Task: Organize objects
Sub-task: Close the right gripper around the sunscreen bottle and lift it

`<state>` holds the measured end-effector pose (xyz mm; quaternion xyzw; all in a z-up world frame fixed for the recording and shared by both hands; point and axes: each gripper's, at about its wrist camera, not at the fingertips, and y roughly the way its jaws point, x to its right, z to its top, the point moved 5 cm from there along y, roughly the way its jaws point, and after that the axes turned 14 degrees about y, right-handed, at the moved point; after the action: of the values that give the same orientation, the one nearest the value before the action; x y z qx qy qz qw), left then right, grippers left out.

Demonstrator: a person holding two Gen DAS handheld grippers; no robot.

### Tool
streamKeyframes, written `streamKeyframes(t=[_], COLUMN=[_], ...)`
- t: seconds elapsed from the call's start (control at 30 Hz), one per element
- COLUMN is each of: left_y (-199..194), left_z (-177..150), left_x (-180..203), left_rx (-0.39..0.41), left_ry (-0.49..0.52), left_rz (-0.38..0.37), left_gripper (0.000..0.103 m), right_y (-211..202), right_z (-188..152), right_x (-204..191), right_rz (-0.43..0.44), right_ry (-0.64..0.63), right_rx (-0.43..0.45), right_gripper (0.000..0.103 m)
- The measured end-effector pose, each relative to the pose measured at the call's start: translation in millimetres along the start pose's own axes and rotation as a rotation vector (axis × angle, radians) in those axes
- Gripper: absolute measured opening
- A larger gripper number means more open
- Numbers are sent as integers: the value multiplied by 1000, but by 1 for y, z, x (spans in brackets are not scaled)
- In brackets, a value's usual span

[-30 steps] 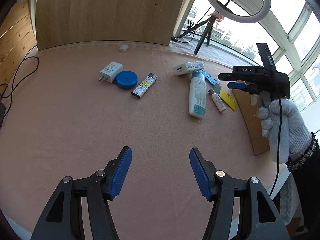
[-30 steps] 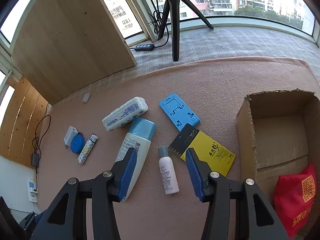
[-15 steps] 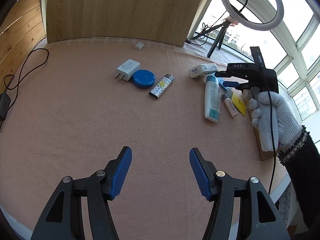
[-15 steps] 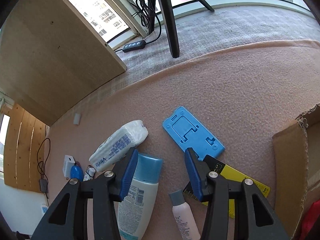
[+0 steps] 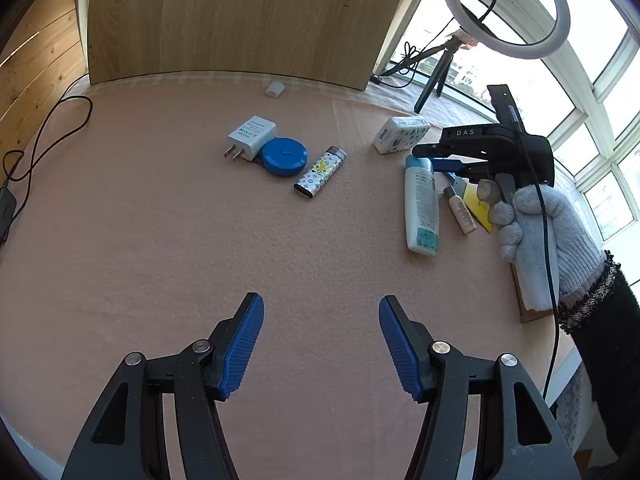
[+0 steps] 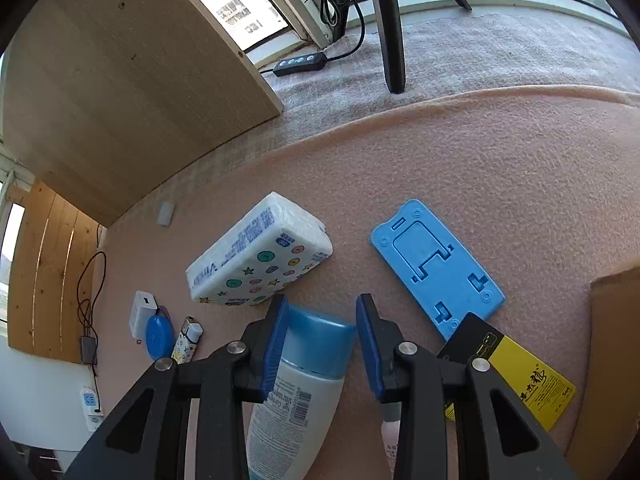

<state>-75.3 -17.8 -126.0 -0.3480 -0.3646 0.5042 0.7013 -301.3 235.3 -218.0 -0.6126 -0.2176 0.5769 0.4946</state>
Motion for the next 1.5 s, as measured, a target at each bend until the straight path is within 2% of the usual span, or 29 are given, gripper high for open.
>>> streamKeyframes(t=[0.33, 0.67, 0.7, 0.77, 0.8, 0.83, 1.0, 1.13, 1.37, 1.5], left_y=[11, 31, 34, 42, 46, 50, 66, 80, 98, 106], left_z=[4, 0, 0, 0, -1, -1, 2, 7, 10, 9], left_x=[9, 30, 32, 38, 40, 44, 63, 80, 99, 106], left_rx=[-15, -53, -60, -74, -81, -87, -107, -123, -146, -159], left_ry=[13, 50, 52, 67, 78, 89, 138, 188, 213, 229], left_rz=[-31, -68, -74, -86, -91, -96, -134, -175, -245, -260], left_gripper=[64, 64, 64, 64, 64, 64, 64, 64, 64, 64], right_y=[2, -7, -10, -17, -22, -27, -46, -53, -58, -54], right_z=[-56, -106, -110, -117, -120, -122, -135, -146, -166, -171], right_x=[-22, -20, -19, -18, -17, -15, 4, 18, 16, 13], right_rz=[4, 12, 2, -43, -58, -59, -15, 29, 36, 54], right_ry=[-175, -191, -197, -228, -240, -243, -150, -59, -79, -73], right_rx=[-72, -101, -92, -51, -29, -12, 2, -30, -80, -116], right_gripper=[32, 32, 33, 46, 58, 63, 64, 64, 64, 64])
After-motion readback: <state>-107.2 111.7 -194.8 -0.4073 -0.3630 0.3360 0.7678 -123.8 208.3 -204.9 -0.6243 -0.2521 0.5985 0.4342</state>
